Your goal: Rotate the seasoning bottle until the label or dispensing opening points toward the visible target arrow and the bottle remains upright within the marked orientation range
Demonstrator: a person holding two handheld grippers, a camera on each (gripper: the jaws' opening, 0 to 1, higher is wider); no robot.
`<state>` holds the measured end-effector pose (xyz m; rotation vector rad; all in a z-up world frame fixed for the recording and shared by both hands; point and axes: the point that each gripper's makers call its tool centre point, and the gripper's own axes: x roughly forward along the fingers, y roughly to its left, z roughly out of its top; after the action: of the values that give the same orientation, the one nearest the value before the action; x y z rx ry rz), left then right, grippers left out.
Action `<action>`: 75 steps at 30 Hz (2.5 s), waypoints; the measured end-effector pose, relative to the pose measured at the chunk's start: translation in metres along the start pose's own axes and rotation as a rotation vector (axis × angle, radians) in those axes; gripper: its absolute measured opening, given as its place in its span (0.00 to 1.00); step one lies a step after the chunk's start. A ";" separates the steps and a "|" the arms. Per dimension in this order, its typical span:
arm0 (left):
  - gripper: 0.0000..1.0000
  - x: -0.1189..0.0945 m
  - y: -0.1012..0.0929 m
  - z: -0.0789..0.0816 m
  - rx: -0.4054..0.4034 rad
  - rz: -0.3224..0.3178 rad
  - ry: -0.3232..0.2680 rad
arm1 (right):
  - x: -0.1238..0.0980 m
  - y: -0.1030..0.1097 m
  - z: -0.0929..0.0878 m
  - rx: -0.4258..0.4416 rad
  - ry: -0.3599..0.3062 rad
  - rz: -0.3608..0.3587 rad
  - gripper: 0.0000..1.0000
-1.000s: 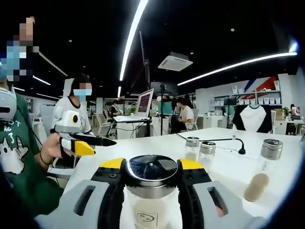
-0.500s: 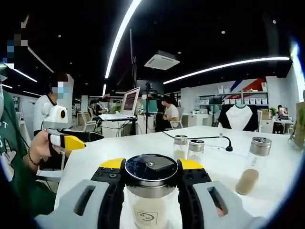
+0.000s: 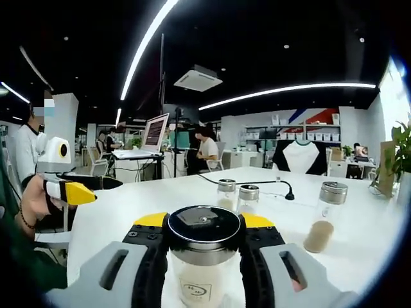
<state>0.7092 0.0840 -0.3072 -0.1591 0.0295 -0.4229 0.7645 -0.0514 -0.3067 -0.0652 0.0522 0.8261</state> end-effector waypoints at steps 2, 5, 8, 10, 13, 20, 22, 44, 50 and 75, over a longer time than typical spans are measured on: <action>0.93 0.000 0.000 0.000 0.000 0.000 0.002 | 0.000 -0.001 0.000 0.001 0.001 -0.014 0.41; 0.93 0.000 -0.002 0.001 -0.002 -0.002 0.000 | 0.000 -0.003 0.000 0.008 -0.003 -0.030 0.41; 0.93 0.000 -0.002 0.002 -0.004 -0.004 -0.003 | 0.000 -0.005 0.000 0.013 -0.010 -0.067 0.41; 0.93 0.000 -0.001 0.003 -0.002 -0.002 -0.004 | -0.001 -0.006 0.000 0.014 -0.015 -0.076 0.41; 0.93 0.000 0.000 0.002 -0.001 0.003 -0.003 | -0.002 -0.007 0.001 0.016 -0.028 -0.100 0.41; 0.93 0.000 0.001 0.003 -0.002 0.001 -0.006 | -0.003 -0.008 0.001 0.024 -0.020 -0.154 0.41; 0.93 0.000 0.002 0.004 -0.002 0.002 -0.009 | -0.003 -0.009 0.000 0.024 -0.021 -0.176 0.41; 0.93 -0.004 0.001 0.002 -0.005 0.002 -0.009 | -0.008 -0.013 -0.002 0.050 -0.019 -0.274 0.41; 0.93 -0.004 0.001 0.001 -0.001 0.009 -0.002 | -0.008 -0.012 -0.002 0.087 -0.001 -0.254 0.42; 0.92 -0.002 -0.011 -0.006 0.003 -0.004 0.017 | -0.022 -0.003 0.025 0.111 -0.057 0.117 0.70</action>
<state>0.7027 0.0740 -0.3110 -0.1526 0.0457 -0.4288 0.7523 -0.0670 -0.2801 0.0670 0.0480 0.9404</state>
